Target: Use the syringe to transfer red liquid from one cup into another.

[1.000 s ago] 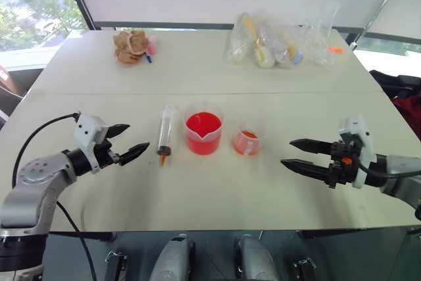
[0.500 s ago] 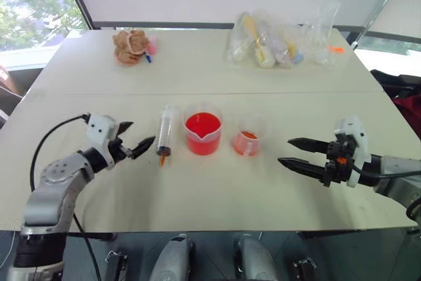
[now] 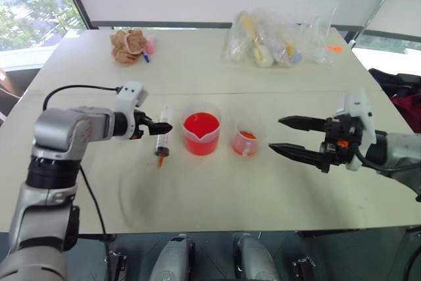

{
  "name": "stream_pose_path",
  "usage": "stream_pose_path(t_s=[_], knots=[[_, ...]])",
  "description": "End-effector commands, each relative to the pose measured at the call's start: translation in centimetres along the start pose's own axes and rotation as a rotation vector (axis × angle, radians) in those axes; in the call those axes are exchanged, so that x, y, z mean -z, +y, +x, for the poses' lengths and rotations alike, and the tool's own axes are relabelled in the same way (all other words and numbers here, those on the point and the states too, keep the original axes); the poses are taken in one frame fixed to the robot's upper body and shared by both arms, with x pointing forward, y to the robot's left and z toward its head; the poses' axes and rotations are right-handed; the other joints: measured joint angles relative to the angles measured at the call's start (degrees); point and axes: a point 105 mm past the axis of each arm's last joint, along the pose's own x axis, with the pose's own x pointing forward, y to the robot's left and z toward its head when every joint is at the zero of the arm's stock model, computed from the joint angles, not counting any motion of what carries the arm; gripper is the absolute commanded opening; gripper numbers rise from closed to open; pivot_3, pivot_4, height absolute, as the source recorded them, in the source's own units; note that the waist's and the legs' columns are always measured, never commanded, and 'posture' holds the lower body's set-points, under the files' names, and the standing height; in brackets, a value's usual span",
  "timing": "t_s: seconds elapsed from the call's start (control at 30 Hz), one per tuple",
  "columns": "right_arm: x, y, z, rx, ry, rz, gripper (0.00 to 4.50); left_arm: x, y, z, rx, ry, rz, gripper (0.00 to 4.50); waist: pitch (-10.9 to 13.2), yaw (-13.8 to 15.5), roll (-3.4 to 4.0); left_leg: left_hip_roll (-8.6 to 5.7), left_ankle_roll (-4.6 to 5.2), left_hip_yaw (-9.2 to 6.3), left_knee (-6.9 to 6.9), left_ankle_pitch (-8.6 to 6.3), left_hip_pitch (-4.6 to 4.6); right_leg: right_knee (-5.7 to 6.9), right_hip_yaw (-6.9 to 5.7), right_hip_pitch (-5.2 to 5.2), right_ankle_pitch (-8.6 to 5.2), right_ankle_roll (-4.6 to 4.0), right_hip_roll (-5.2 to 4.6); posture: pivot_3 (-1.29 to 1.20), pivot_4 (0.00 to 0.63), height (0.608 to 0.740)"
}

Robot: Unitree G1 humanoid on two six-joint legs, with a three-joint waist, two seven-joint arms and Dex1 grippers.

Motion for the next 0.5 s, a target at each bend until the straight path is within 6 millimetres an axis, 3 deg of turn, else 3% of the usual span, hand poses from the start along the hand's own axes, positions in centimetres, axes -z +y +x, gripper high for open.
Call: stream_pose_path(t_s=[0.03,0.2,0.33,0.43,0.5], knots=[[-1.6,1.0,0.1,-0.018,-0.020,-0.069,3.58,-0.4,0.3,0.3,-0.079,0.068,0.013,4.47,0.0,0.0,-0.01,0.00,-0.01,0.00,0.00,0.01,0.00,0.00,0.00,0.00,0.00,0.00,0.00,0.00,0.150,0.740],[-1.8,1.5,0.4,-0.024,-0.018,-0.087,3.58,0.2,-0.5,1.7,-0.095,0.184,-0.021,4.47,0.0,0.2,-0.02,-0.01,-0.04,0.00,0.00,0.02,0.00,-0.01,0.01,0.00,0.00,0.00,-0.02,0.00,0.150,0.740],[-1.7,1.5,0.4,-0.011,-0.019,-0.081,3.58,-0.2,-0.4,2.8,-0.111,0.158,-0.056,4.47,0.0,0.2,-0.02,-0.01,-0.05,0.00,0.00,0.03,-0.02,-0.01,0.01,-0.02,0.00,0.00,-0.03,0.00,0.150,0.740],[-1.5,1.5,0.5,-0.005,-0.013,-0.080,3.58,0.3,0.3,3.5,-0.157,0.164,-0.062,3.65,0.0,0.3,-0.02,-0.01,-0.09,0.00,0.00,0.05,-0.02,0.00,0.02,-0.02,0.00,0.00,-0.05,0.00,0.150,0.740],[-1.4,1.4,0.5,-0.003,-0.012,-0.079,3.58,0.5,0.6,3.7,-0.178,0.171,-0.070,2.73,0.0,0.3,-0.02,-0.02,-0.14,0.00,0.00,0.08,-0.01,0.01,0.02,-0.02,0.00,0.00,-0.05,0.00,0.150,0.740]])
